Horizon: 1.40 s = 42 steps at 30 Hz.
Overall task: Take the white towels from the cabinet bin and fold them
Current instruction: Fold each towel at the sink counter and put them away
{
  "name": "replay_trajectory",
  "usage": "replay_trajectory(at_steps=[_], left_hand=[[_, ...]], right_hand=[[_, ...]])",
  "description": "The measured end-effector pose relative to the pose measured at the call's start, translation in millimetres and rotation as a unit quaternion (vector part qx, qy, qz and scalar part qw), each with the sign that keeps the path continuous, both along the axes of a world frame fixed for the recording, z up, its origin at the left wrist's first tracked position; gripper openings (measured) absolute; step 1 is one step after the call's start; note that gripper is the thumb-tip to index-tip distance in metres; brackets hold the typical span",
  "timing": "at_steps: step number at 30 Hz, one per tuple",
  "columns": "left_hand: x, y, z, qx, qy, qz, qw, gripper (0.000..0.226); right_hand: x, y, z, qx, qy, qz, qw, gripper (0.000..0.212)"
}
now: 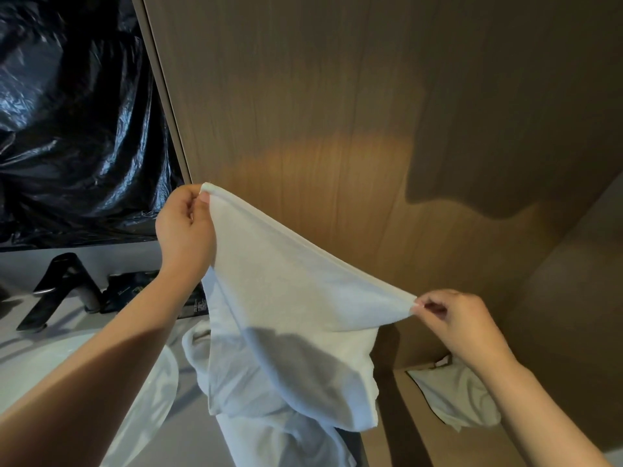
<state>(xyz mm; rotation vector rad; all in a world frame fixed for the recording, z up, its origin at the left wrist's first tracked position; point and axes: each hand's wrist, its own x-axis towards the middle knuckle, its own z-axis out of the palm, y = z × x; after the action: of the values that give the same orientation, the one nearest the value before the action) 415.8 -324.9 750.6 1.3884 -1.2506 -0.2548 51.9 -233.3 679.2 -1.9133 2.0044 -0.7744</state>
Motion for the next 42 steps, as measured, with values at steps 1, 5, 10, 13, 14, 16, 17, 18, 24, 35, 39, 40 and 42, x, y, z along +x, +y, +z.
replay_trajectory(at_steps=[1, 5, 10, 13, 14, 16, 17, 18, 24, 35, 39, 40, 42], left_hand=[[1.3, 0.0, 0.6, 0.001, 0.002, 0.001, 1.0, 0.019], [3.9, 0.4, 7.9, -0.003, 0.012, 0.008, 1.0, 0.017], [-1.9, -0.3, 27.5, -0.03, 0.036, 0.021, 0.999, 0.023], [-2.2, -2.8, 40.4, -0.047, 0.043, 0.021, 0.998, 0.025], [-2.8, -3.5, 45.2, -0.055, 0.048, 0.018, 0.997, 0.024], [-5.6, -3.8, 56.8, -0.072, 0.052, 0.012, 0.996, 0.02], [-7.3, -3.7, 62.6, -0.083, 0.051, 0.011, 0.995, 0.018], [-9.0, -2.8, 68.3, -0.093, 0.05, 0.009, 0.994, 0.016], [-10.6, 2.5, 94.4, -0.164, 0.08, 0.016, 0.983, 0.015], [-8.0, 7.3, 94.8, -0.145, 0.07, 0.028, 0.987, 0.014], [-15.7, 12.2, 90.8, -0.116, 0.045, 0.0, 0.992, 0.015], [-19.1, 14.8, 87.5, -0.113, 0.037, -0.015, 0.993, 0.015], [-27.8, 21.5, 78.6, -0.107, 0.015, -0.057, 0.992, 0.016]], right_hand=[[-1.5, -1.5, 7.8, -0.024, 0.0, -0.012, 1.0, 0.008], [-7.3, -13.6, 49.2, -0.123, -0.068, -0.061, 0.988, 0.002], [-8.1, -33.1, 103.7, -0.222, -0.214, -0.094, 0.947, 0.008], [-2.6, -43.1, 125.8, -0.263, -0.296, -0.096, 0.913, 0.018], [-0.7, -45.5, 132.4, -0.276, -0.311, -0.092, 0.905, 0.019], [-1.0, -49.4, 144.0, -0.308, -0.328, -0.084, 0.889, 0.018], [-2.2, -51.3, 149.1, -0.324, -0.328, -0.081, 0.884, 0.018], [-3.0, -52.5, 154.3, -0.338, -0.325, -0.081, 0.879, 0.017], [-4.8, -58.1, 176.9, -0.403, -0.307, -0.08, 0.858, 0.012], [0.3, -66.1, 156.2, -0.373, -0.282, -0.113, 0.877, 0.013], [1.7, -72.4, 138.0, -0.292, -0.218, -0.123, 0.923, 0.014], [4.7, -73.7, 131.8, -0.277, -0.204, -0.114, 0.932, 0.015], [15.3, -74.0, 121.0, -0.258, -0.197, -0.083, 0.942, 0.018]])
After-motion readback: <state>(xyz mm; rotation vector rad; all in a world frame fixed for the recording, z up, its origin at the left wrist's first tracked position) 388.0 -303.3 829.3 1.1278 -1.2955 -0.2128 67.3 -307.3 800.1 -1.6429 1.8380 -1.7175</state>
